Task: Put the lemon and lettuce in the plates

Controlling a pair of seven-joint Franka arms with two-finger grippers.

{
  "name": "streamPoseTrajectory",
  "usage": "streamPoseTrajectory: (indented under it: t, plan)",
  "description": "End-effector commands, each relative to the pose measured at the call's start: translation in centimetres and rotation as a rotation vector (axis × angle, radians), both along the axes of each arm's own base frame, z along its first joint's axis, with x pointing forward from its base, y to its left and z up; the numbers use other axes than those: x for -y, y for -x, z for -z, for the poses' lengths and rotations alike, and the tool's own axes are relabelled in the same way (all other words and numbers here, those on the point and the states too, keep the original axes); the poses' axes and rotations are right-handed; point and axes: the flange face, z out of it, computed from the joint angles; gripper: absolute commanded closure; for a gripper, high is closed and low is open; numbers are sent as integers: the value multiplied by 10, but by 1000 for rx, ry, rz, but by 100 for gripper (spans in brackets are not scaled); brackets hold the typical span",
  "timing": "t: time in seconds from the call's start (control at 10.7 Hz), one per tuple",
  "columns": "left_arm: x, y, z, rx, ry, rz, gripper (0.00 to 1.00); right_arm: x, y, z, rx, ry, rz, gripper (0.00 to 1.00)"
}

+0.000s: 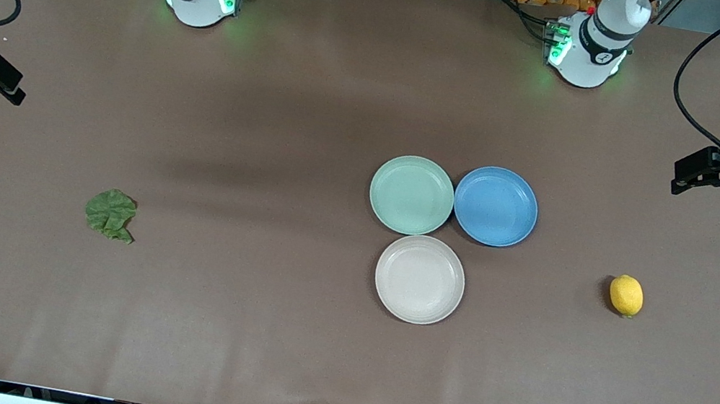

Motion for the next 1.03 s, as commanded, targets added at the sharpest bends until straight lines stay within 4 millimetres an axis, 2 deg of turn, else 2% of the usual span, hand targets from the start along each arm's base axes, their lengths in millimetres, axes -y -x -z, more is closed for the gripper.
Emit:
streamPoseTrajectory:
  t: [0.0, 0.47, 0.65, 0.84, 0.93]
  plan:
    - [6, 1, -2, -8, -26, 43, 0, 0, -1, -3, -6, -14, 14, 0]
    - [0, -3, 3, -16, -21, 27, 0, 0, -1, -3, -6, -14, 12, 0]
    - [-7, -13, 19, -43, -25, 15, 0, 4, -1, -2, -6, -12, 5, 0]
    - [-24, -23, 33, -57, -22, -8, 0, 4, -10, 17, -40, -2, 3, 0]
    - [-23, -31, 41, -60, -26, -8, 0, 2, -11, 21, -49, -3, 0, 0]
